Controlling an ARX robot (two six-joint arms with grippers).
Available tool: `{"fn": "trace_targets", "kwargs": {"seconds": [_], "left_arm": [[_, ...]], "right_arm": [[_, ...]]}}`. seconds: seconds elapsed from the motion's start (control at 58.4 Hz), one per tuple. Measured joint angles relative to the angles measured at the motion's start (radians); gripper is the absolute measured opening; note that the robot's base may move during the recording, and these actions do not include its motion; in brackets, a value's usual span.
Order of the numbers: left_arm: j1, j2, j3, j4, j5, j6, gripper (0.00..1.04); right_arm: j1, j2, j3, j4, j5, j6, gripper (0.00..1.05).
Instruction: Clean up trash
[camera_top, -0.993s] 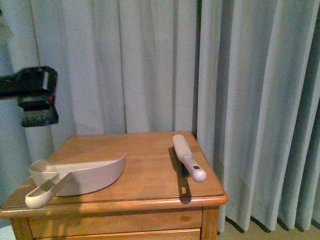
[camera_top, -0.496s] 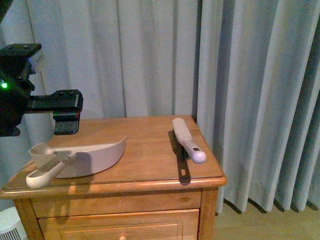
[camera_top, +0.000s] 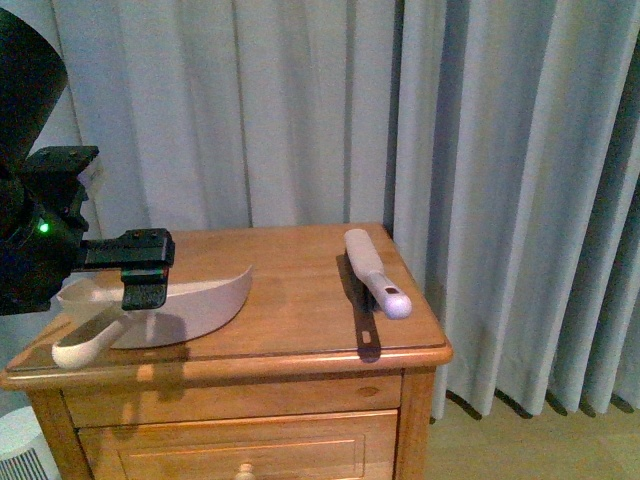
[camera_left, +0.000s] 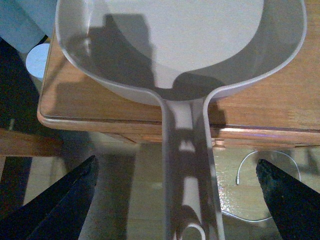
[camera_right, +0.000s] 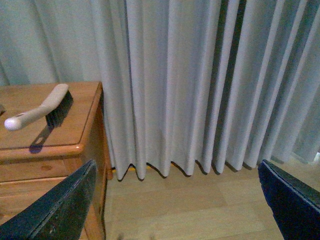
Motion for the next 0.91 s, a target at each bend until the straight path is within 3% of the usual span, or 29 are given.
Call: {"fn": "trace_targets", "kwargs": {"seconds": [0.907], "left_arm": [[0.025, 0.081, -0.006, 0.074, 0.004, 0.074, 0.97]], "right_arm": [[0.0, 0.0, 0.0, 0.0, 0.0, 0.0, 0.97]]}}
